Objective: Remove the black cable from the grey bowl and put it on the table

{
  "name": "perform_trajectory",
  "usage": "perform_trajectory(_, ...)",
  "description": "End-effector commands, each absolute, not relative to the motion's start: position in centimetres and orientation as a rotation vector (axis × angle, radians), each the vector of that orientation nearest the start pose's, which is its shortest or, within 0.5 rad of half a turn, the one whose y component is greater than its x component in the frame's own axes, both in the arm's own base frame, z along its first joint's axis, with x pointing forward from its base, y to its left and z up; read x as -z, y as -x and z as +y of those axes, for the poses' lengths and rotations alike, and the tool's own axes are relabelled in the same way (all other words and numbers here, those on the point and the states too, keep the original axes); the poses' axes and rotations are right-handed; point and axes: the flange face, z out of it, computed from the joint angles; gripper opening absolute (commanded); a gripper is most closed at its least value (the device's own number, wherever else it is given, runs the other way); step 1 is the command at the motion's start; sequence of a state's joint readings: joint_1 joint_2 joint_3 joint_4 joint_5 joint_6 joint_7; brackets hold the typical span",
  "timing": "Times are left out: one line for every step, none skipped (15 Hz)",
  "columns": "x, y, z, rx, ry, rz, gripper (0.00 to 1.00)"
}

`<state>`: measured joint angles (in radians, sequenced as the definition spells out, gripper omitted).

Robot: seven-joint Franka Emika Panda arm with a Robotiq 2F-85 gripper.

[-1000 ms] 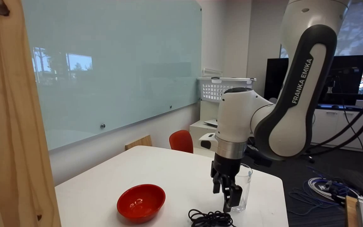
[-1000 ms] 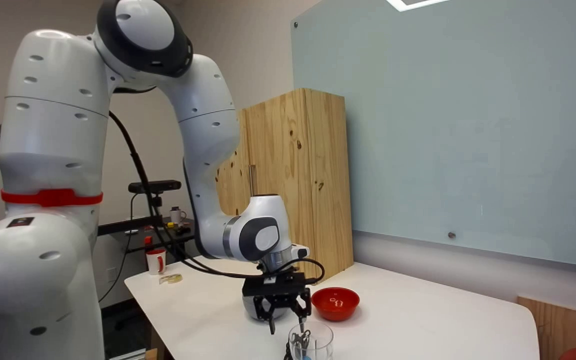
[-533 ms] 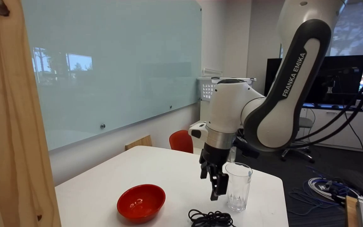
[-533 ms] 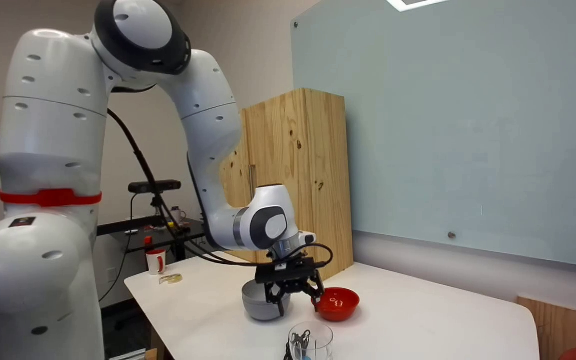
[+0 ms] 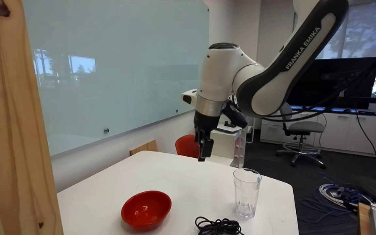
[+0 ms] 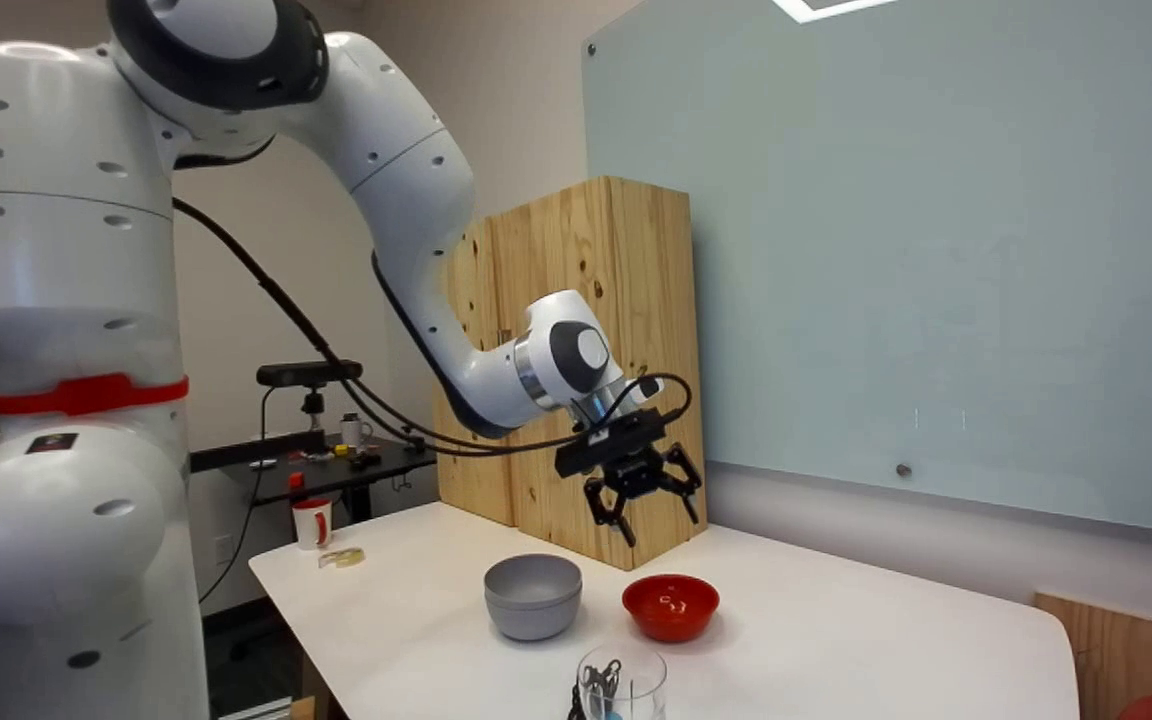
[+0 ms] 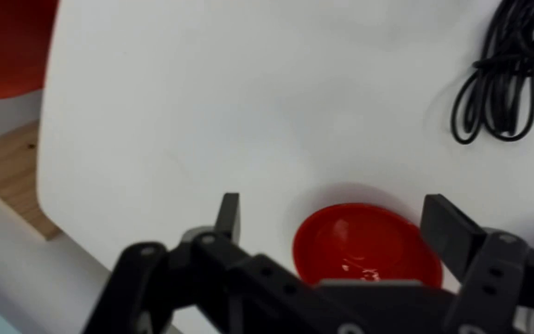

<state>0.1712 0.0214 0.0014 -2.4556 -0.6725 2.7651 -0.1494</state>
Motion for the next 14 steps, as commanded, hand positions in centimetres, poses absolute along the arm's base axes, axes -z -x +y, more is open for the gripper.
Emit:
perform_trajectory(-34.6,-49.7,11.3,0.566,3.289,-1.299,1.00)
perform_trajectory(-35.4,-50.0,11.4,0.601,3.337,-1.222,1.00)
perform_trajectory(-36.1,-50.1,11.7,0.628,3.385,-1.145,1.00)
perform_trajectory(-36.5,-50.1,12.0,0.650,3.431,-1.061,1.00)
perform_trajectory(-36.8,-50.1,12.3,0.668,3.477,-0.977,1.00)
perform_trajectory(-37.0,-50.1,12.5,0.688,3.516,-0.890,1.00)
perform_trajectory(-37.0,-50.0,12.9,0.703,3.553,-0.798,1.00)
perform_trajectory(-36.8,-50.0,13.3,0.719,3.583,-0.700,1.00)
perform_trajectory(-36.4,-49.8,13.7,0.721,3.617,-0.603,1.00)
perform_trajectory(-35.5,-49.7,14.2,0.677,3.637,-0.494,1.00)
perform_trajectory(-37.2,-49.5,13.5,0.699,3.590,-0.661,1.00)
perform_trajectory(-37.0,-49.3,13.9,0.698,3.596,-0.645,1.00)
perform_trajectory(-37.2,-49.3,14.0,0.704,3.594,-0.647,1.00)
perform_trajectory(-37.4,-49.4,13.9,0.709,3.594,-0.643,1.00)
